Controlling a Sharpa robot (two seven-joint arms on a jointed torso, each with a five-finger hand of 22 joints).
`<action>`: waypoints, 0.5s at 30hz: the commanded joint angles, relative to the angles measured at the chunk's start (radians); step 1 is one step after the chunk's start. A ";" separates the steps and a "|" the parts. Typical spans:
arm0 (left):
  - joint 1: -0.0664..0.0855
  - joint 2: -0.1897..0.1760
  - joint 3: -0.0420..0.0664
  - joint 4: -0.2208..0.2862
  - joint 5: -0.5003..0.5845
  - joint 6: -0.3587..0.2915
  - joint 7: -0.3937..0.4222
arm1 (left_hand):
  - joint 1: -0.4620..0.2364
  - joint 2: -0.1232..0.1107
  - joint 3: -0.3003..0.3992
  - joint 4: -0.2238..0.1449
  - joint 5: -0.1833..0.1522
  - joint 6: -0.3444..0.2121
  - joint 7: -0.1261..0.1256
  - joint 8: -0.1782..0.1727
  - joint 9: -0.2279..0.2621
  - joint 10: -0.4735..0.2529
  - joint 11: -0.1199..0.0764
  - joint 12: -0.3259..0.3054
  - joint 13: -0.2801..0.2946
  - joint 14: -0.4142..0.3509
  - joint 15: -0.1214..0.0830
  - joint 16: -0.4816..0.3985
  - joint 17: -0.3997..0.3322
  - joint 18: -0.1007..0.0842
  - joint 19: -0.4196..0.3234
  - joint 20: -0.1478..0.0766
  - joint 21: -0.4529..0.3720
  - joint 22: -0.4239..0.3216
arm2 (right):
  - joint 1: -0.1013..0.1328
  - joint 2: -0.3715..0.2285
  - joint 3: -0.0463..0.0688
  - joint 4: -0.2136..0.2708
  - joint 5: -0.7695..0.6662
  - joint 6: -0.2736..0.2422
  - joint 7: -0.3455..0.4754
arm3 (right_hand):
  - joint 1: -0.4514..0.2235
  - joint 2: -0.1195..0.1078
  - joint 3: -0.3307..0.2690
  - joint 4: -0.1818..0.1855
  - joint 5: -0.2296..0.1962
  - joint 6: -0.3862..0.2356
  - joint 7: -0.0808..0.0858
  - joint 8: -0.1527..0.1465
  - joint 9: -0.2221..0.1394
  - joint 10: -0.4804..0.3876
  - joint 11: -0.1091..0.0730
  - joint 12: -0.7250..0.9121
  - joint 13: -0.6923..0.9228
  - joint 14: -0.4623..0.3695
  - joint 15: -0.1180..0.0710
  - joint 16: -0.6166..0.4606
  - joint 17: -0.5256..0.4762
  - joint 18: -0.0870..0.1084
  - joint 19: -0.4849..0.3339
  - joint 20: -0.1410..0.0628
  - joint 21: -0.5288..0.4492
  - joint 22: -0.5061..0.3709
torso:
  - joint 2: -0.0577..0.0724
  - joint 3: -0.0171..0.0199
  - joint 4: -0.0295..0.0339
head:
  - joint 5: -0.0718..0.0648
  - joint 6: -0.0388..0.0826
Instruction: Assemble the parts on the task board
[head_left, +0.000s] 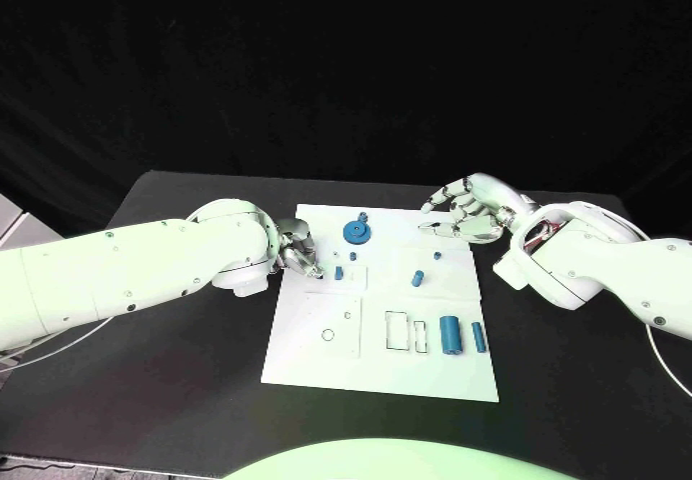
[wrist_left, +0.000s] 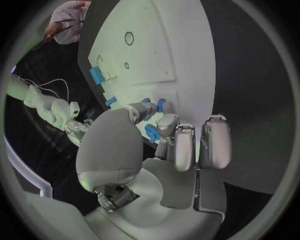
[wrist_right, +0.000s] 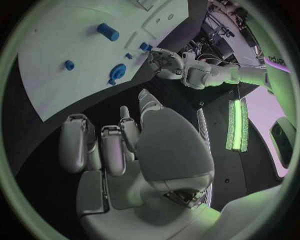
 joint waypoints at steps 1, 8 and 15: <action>-0.001 0.004 -0.001 0.001 -0.011 0.024 0.004 | 0.001 0.010 0.199 -0.192 0.005 0.005 0.000 0.003 0.001 0.006 0.002 0.002 -0.002 0.082 -0.007 0.004 0.179 -0.005 0.007 0.001 0.006 0.060 | -0.001 -0.001 0.000 0.002 -0.003 0.008 0.009 | -0.002 0.005 0.006 -0.002 0.005 -0.008 0.000 0.003 -0.002 -0.004 0.000 -0.004 0.015 0.051 0.005 -0.005 0.056 0.011 -0.005 0.000 0.000 0.094 | 0.000 -0.0002 0.0001 | -0.001 0.000; -0.002 0.015 -0.001 -0.011 -0.013 0.027 0.003 | 0.001 0.010 0.199 -0.192 0.005 0.005 0.000 0.003 0.001 0.006 0.002 0.002 -0.002 0.082 -0.007 0.004 0.179 -0.005 0.007 0.001 0.006 0.060 | -0.001 -0.001 0.000 0.003 -0.003 0.008 0.009 | -0.002 0.005 0.006 -0.002 0.005 -0.008 0.000 0.003 -0.002 -0.004 0.000 -0.004 0.015 0.051 0.005 -0.005 0.056 0.011 -0.005 0.000 0.000 0.094 | 0.000 -0.0001 0.0000 | -0.001 0.000; -0.002 0.031 -0.001 -0.030 -0.007 0.038 0.000 | 0.000 0.009 0.202 -0.193 0.005 0.006 0.000 0.003 0.001 0.008 0.002 0.003 0.001 0.082 -0.007 0.005 0.180 -0.005 0.006 0.001 0.006 0.060 | -0.001 -0.001 0.000 0.005 -0.003 0.009 0.009 | -0.002 0.005 0.006 -0.002 0.005 -0.008 0.000 0.003 -0.002 -0.004 0.000 -0.004 0.015 0.051 0.005 -0.005 0.056 0.011 -0.005 0.000 0.000 0.094 | 0.001 -0.0001 -0.0009 | -0.002 -0.003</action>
